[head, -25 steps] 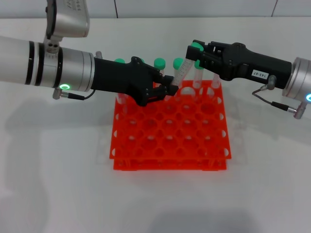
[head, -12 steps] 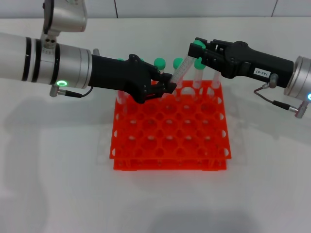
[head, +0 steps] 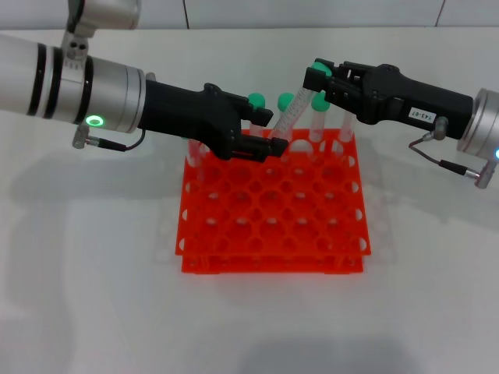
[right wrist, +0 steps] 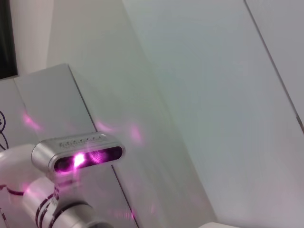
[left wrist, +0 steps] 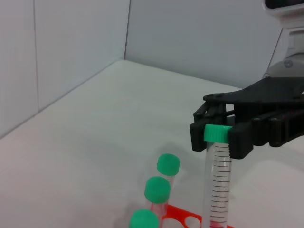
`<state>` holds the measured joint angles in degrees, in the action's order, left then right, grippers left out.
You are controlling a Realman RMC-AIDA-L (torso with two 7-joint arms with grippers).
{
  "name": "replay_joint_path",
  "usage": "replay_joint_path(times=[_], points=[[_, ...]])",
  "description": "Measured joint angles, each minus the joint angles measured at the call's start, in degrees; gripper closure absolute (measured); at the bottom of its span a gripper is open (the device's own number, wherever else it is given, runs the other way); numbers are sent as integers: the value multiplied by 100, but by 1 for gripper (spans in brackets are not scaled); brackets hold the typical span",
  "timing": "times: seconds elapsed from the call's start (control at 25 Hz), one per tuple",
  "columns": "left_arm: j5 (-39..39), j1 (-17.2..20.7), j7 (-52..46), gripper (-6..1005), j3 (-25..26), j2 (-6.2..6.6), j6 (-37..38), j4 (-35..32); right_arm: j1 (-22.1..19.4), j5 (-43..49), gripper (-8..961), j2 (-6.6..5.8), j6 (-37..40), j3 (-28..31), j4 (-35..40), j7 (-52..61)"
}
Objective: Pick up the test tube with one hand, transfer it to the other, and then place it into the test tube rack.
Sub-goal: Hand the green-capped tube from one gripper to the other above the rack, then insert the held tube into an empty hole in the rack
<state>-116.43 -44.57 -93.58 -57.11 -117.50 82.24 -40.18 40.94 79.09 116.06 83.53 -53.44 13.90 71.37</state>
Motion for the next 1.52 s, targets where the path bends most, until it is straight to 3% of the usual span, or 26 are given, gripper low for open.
replay_joint_path(times=[0.28,0.32,0.4,0.64,0.84,1.16,1.52], points=[[-284,622,-1250,288,-262,-84,495,-1833,-4,51,699,-38,42,-13,29,4],[-284,622,-1250,268,-262,-84,495,-1833,-20,60,699,-44,57,-44,76,6],[-481,1030,-1997,227,-274,-136,827,-3064,-61,67,699,-47,77,-102,161,10],[-555,1638,-2791,104,-312,-151,1189,-4679,-137,74,699,-57,82,-292,374,85],[-269,2567,-2983,106,-343,-170,1196,-5912,-133,83,698,-77,-14,-551,665,267],[851,3842,-1850,106,-352,-205,798,-5815,-92,226,698,-86,-159,-828,1128,519],[1794,4540,134,106,-292,-209,276,-4235,-66,309,699,-86,-196,-983,1597,784]])
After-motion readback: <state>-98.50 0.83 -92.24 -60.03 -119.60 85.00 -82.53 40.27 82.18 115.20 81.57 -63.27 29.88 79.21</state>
